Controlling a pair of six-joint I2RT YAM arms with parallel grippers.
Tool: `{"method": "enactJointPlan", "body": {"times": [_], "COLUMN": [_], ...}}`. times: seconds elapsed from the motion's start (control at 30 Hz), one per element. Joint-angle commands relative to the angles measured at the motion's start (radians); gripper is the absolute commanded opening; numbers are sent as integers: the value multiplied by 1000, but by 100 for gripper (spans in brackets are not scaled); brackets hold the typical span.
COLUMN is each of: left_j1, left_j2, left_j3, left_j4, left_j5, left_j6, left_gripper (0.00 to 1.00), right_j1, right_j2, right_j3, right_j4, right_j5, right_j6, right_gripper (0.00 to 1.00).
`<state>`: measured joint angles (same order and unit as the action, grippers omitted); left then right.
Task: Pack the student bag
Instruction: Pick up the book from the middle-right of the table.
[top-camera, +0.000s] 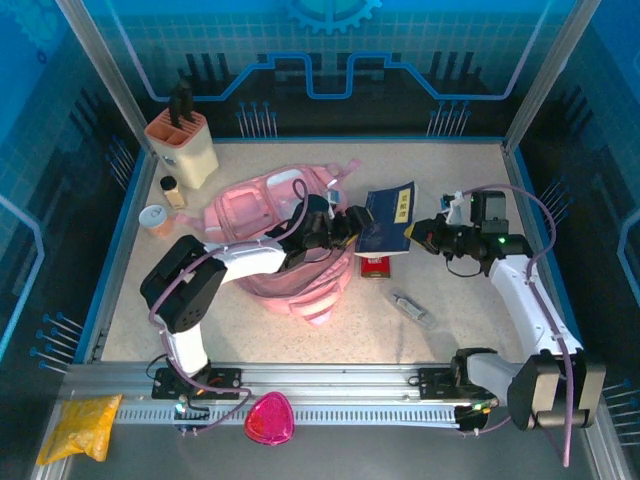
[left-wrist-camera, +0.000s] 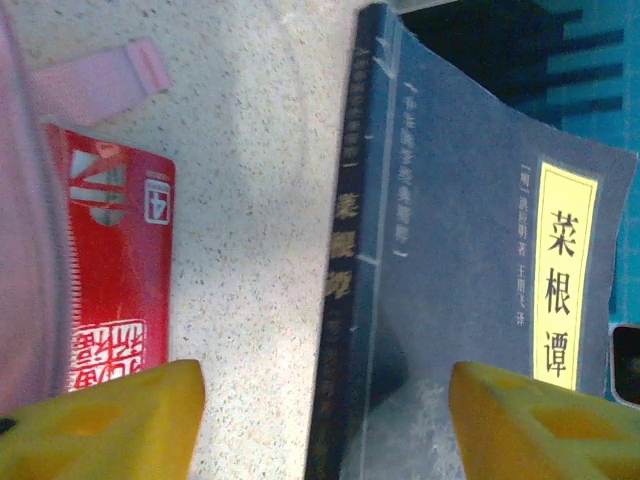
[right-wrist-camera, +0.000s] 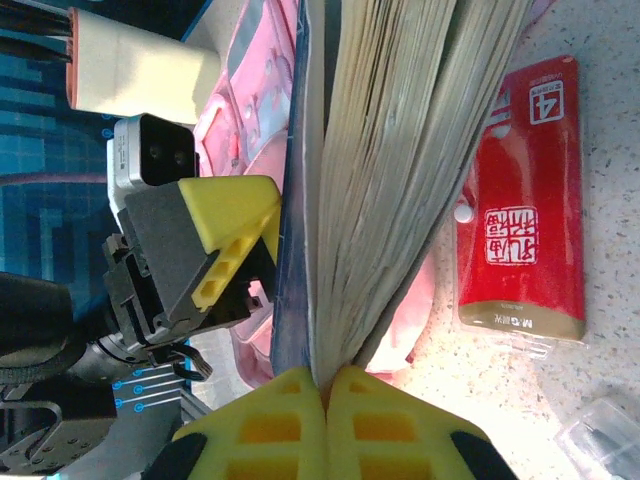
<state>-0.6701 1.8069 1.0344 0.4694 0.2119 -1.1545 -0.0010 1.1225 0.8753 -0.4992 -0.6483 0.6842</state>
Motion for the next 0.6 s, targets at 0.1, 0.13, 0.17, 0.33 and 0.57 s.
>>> {"method": "enactJointPlan", "body": {"times": [0.1, 0.13, 0.17, 0.33, 0.57], "left_j1": [1, 2, 1, 1, 0], "left_j2": [-82, -87, -86, -75, -88], "left_j3": [-22, -22, -18, 0, -7], "left_j4": [61, 63, 64, 54, 71], "left_j5": [23, 26, 32, 51, 57], "left_j6": [25, 26, 25, 17, 18], "left_gripper": [41, 38, 37, 44, 22], "right_j1": [11, 13, 12, 22, 19], "right_j2": [33, 38, 42, 46, 53], "right_j3": [-44, -47, -50, -55, -57], "right_j4": [85, 95, 112, 153, 140], "right_j5": [-57, -65, -74, -93, -98], "right_j6": [6, 7, 13, 27, -3], "right_gripper": [0, 0, 0, 0, 0]}}
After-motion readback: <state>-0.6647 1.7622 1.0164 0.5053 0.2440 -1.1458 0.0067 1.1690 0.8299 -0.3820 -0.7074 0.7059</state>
